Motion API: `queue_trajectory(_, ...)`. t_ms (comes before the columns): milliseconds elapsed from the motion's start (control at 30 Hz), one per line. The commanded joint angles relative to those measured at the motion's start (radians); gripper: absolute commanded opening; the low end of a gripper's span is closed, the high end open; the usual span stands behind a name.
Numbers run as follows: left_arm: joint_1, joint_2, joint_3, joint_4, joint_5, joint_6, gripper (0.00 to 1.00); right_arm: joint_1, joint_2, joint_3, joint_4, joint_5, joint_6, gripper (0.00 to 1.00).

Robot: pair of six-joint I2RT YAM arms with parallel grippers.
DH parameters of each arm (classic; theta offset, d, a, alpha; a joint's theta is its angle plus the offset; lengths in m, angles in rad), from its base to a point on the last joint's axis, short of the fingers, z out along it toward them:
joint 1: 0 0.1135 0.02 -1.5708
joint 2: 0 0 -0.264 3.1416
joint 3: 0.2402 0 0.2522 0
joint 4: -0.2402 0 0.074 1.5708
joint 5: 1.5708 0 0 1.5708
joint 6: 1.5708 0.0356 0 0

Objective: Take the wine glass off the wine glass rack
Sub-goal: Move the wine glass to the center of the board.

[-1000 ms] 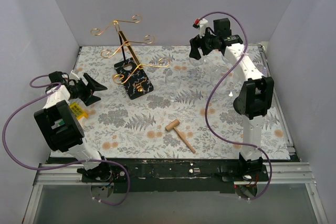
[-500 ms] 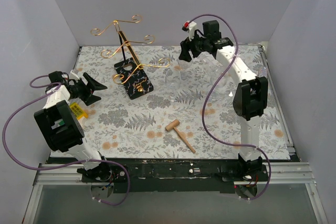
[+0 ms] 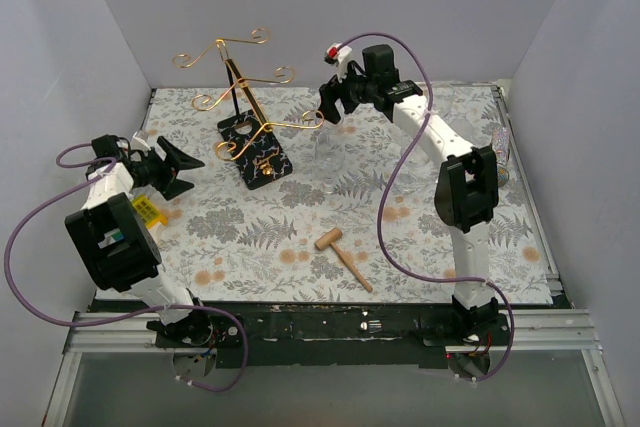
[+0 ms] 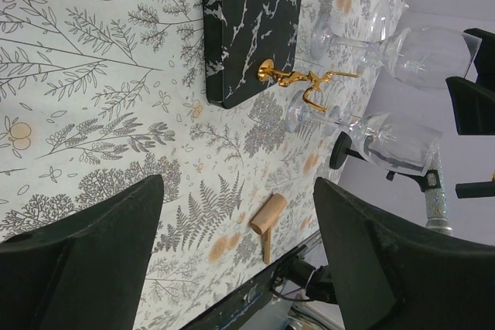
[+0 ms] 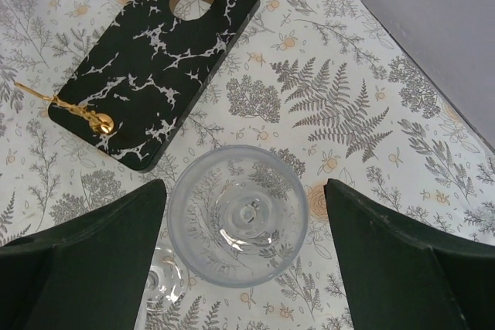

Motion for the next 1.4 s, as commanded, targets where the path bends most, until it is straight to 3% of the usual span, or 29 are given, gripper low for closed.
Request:
queue_trajectory(0,-0.008,-0.049,-0.004,0.030,0.036,-0.023,0.78,-0.020,0.002,0.034,0.088,0.018,0.085,0.92)
queue_trajectory(167,-0.020,-0.041,0.016,0.040,0.039,-0.026,0.79,-0.059,-0.013,0.111,0.075,-0.026,0.159,0.93)
queue_trajectory(333,-0.031,-0.041,0.023,0.044,0.039,-0.023,0.79,-0.109,-0.135,0.062,-0.007,-0.031,0.122,0.93)
queue_trajectory(500,-0.059,-0.032,0.013,0.061,0.031,-0.020,0.80,-0.196,-0.326,-0.074,-0.186,-0.038,-0.014,0.92)
queue_trajectory(733,-0.102,0.002,0.062,0.046,0.013,0.030,0.81,-0.268,-0.491,-0.162,-0.585,0.001,-0.310,0.93)
queue_trajectory(867,-0.109,0.026,0.095,0.026,-0.007,0.066,0.81,-0.297,-0.562,-0.261,-0.653,0.072,-0.393,0.94)
queue_trajectory(967,-0.118,0.046,0.115,0.018,-0.015,0.078,0.81,-0.325,-0.570,-0.314,-0.633,0.086,-0.395,0.95)
queue_trajectory(1367,-0.163,0.069,0.136,0.009,-0.020,0.098,0.82,-0.345,-0.421,-0.239,-0.692,0.037,-0.401,0.94)
